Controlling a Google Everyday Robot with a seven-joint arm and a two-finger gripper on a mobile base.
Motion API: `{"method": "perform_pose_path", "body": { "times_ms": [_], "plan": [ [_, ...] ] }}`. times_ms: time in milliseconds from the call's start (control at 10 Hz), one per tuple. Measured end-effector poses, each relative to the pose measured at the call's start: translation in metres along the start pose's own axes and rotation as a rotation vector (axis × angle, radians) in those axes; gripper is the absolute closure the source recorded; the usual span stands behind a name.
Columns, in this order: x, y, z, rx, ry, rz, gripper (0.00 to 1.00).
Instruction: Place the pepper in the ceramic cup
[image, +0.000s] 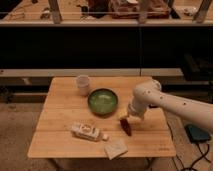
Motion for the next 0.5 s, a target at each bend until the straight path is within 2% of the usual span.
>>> {"method": "perform_pose_path", "body": {
  "times_ms": [500],
  "plan": [
    [-0.011,-0.015,0.022,0.012,-0.001,-0.059,0.20]
  ]
}}
